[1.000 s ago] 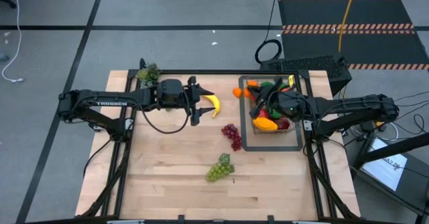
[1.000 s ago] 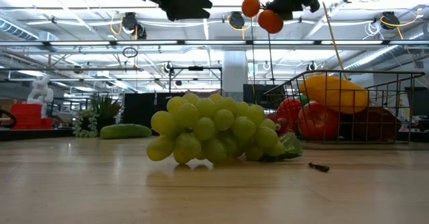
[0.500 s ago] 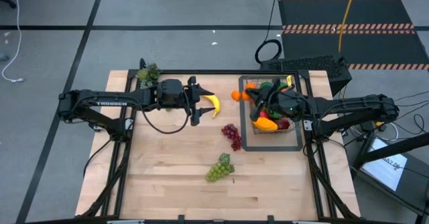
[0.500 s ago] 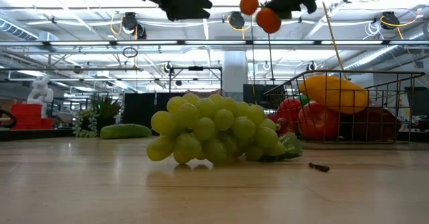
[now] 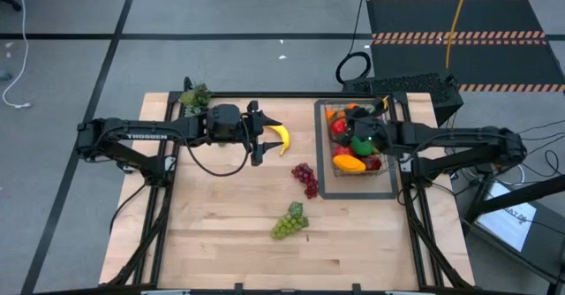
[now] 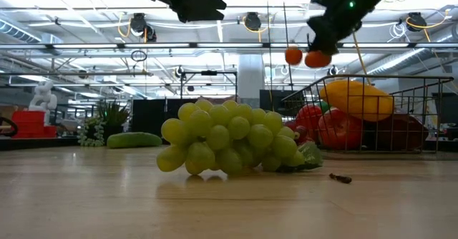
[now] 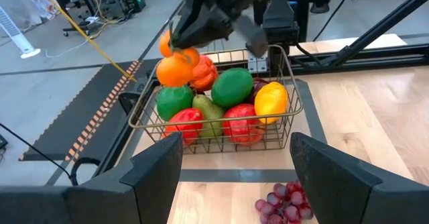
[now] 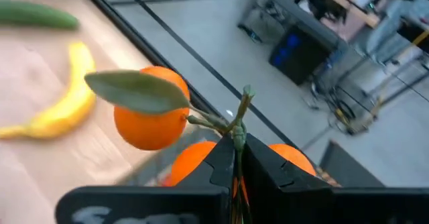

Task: Build produce basket
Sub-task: Put the tangerine into the gold wire basket

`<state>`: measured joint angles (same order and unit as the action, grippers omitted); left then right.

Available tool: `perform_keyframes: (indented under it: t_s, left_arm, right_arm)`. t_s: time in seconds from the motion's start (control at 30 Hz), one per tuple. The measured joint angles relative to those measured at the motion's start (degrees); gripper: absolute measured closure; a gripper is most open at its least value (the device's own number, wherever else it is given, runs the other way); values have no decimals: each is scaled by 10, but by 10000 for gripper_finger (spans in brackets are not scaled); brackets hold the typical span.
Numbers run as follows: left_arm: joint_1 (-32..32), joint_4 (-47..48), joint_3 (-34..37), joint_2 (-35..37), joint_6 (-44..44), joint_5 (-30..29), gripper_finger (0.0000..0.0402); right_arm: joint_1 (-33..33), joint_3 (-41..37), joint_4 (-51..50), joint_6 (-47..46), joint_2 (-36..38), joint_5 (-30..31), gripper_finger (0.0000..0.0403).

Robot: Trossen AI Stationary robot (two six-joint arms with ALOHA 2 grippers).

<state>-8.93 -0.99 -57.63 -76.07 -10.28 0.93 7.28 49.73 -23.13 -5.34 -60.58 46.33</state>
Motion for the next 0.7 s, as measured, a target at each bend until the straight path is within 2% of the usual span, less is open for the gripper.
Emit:
perform_keyframes:
  t_s: [0.33, 0.53, 0.7]
  left_arm:
    - [0, 0, 0, 0, 0, 0, 128]
    - [0, 0, 0, 0, 0, 0, 128]
    - [0, -3, 0, 0, 0, 0, 128]
  right_arm:
    - [78, -71, 52, 4, 0, -2, 387]
    - [120, -93, 87, 15, 0, -78, 386]
    - [137, -101, 99, 12, 0, -82, 361]
